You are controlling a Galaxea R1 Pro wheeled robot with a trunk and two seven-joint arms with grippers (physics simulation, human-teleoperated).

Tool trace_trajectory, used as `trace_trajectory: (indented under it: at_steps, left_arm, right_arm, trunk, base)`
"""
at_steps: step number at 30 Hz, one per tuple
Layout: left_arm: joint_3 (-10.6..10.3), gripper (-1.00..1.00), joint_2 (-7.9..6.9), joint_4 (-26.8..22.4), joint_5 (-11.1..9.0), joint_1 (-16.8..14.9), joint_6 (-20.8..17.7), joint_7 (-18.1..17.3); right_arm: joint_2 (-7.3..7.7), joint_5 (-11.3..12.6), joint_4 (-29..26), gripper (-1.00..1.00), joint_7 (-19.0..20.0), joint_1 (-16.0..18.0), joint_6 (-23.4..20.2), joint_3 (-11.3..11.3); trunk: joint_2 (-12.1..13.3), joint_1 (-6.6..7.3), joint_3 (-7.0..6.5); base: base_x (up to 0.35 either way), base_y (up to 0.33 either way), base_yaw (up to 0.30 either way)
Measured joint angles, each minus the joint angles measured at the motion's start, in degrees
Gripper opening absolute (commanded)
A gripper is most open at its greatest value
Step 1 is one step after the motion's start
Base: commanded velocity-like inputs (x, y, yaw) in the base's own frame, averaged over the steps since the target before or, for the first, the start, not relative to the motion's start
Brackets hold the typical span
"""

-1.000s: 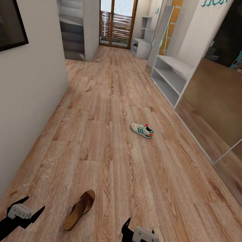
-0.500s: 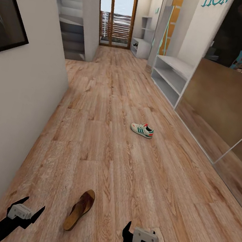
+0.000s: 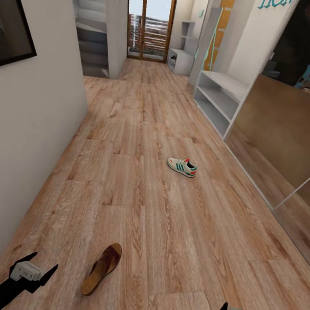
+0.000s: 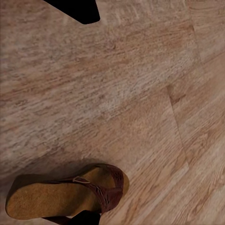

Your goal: Pick up the two gym shoes and the two sandals from the corridor floor and place them onto the hallstand (shoe rack) in the corridor, making sure they are on the rack and not on the floor. Arrange them so the two gym shoes are next to each other and the two sandals are next to each other.

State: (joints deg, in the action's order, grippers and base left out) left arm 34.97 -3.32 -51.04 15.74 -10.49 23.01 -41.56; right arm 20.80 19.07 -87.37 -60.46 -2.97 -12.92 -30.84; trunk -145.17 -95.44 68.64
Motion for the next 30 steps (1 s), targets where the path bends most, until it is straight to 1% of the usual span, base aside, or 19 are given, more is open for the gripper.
trace_trajectory:
  at_steps: [1,2,4,5,6,7,9,10,12,13,14,15,18,21,22,23,24,26,30]
  left_arm:
    - [0.0,1.0,0.01,0.0,0.0,0.0,0.0,0.1]
    - [0.0,1.0,0.01,0.0,0.0,0.0,0.0,0.1]
    - [0.0,1.0,0.03,0.0,0.0,0.0,0.0,0.1]
    - [0.0,1.0,0.03,0.0,0.0,0.0,0.0,0.1]
    - [0.0,1.0,0.06,0.0,0.0,0.0,0.0,0.2]
    - [-0.1,1.0,0.07,0.0,0.0,0.0,0.0,0.2]
    - [-0.1,1.0,0.13,0.0,0.1,0.0,0.0,0.2]
    - [-0.1,1.0,0.13,0.0,0.1,0.0,0.0,0.2]
    - [-0.1,1.0,0.19,0.0,0.1,0.0,0.0,0.2]
    - [-0.1,1.0,0.19,0.0,0.2,0.0,0.0,0.2]
    - [-0.1,1.0,0.21,0.0,0.2,0.0,0.0,0.2]
    - [-0.1,1.0,0.16,0.0,0.2,0.0,0.0,0.3]
    - [-0.1,1.0,0.07,0.0,0.2,0.0,-0.1,0.3]
    - [-0.1,1.0,0.09,0.0,0.2,0.0,-0.1,0.3]
    - [-0.1,1.0,0.13,0.0,0.2,0.0,-0.1,0.4]
    - [-0.2,1.0,0.22,0.0,0.3,0.0,-0.1,0.7]
    - [-0.2,1.0,0.25,0.0,0.3,0.0,-0.2,1.0]
    - [-0.4,1.0,0.31,0.0,0.3,0.0,-0.3,1.8]
    - [-0.6,1.0,0.42,0.2,0.4,0.0,-0.4,3.2]
  right_arm:
    - [1.09,0.6,-0.6,1.0,0.4,-0.7,-0.1,1.2]
    - [1.13,0.6,-0.6,1.0,0.4,-0.7,-0.1,1.2]
    - [2.68,1.4,-1.4,1.0,1.3,-2.1,-0.2,3.2]
    - [2.7,1.4,-1.4,1.0,1.3,-2.1,-0.2,3.2]
    - [3.23,1.7,-1.6,1.0,1.8,-3.0,-0.2,4.0]
    - [3.25,1.7,-1.6,1.0,1.8,-3.0,-0.2,4.0]
    - [4.02,2.1,-1.8,1.0,2.8,-5.0,0.3,5.2]
    - [4.03,2.1,-1.8,1.0,2.8,-5.0,0.3,5.2]
    - [4.52,2.4,-1.9,1.0,3.7,-6.9,1.8,6.2]
    - [4.53,2.4,-1.9,1.0,3.7,-6.9,1.8,6.2]
    - [4.7,2.5,-1.9,1.0,4.0,-7.7,3.0,6.6]
    - [5.04,2.7,-2.0,1.0,4.6,-10.0,6.6,7.5]
    - [5.23,2.8,-2.1,1.0,4.8,-12.5,9.0,8.2]
    - [5.3,2.8,-2.1,1.0,4.8,-13.8,9.9,8.7]
    - [5.32,2.8,-2.1,1.0,4.7,-14.5,10.2,9.1]
    - [5.33,2.7,-2.2,1.0,4.7,-15.6,10.7,10.3]
    - [5.31,2.7,-2.3,1.0,4.7,-16.0,10.9,10.9]
    - [5.29,2.7,-2.3,1.0,4.7,-16.7,11.2,11.6]
    - [5.22,2.7,-2.3,1.0,4.7,-17.1,11.3,12.2]
  trunk:
    - [0.0,0.0,0.0]
    - [0.0,0.0,0.0]
    - [0.0,0.0,0.0]
    - [0.0,0.0,0.0]
    - [0.0,0.0,0.0]
    - [0.0,0.0,0.0]
    - [0.0,0.0,0.0]
    - [0.0,0.0,0.0]
    - [0.0,0.0,0.0]
    - [0.0,0.0,0.0]
    - [0.0,0.0,0.0]
    - [0.0,0.0,0.0]
    - [0.0,0.0,0.0]
    - [0.0,0.0,0.0]
    - [0.0,0.0,0.0]
    - [0.0,0.0,0.0]
    - [0.0,0.0,0.0]
    - [0.0,0.0,0.0]
    - [0.0,0.0,0.0]
  base:
    - [0.0,0.0,0.0]
    - [0.0,0.0,0.0]
    - [0.0,0.0,0.0]
    - [0.0,0.0,0.0]
    - [0.0,0.0,0.0]
    - [0.0,0.0,0.0]
    - [0.0,0.0,0.0]
    - [0.0,0.0,0.0]
    - [0.0,0.0,0.0]
    - [0.0,0.0,0.0]
    - [0.0,0.0,0.0]
    - [0.0,0.0,0.0]
    - [0.0,0.0,0.0]
    - [0.0,0.0,0.0]
    - [0.0,0.0,0.0]
    - [0.0,0.0,0.0]
    - [0.0,0.0,0.0]
    - [0.0,0.0,0.0]
    - [0.0,0.0,0.0]
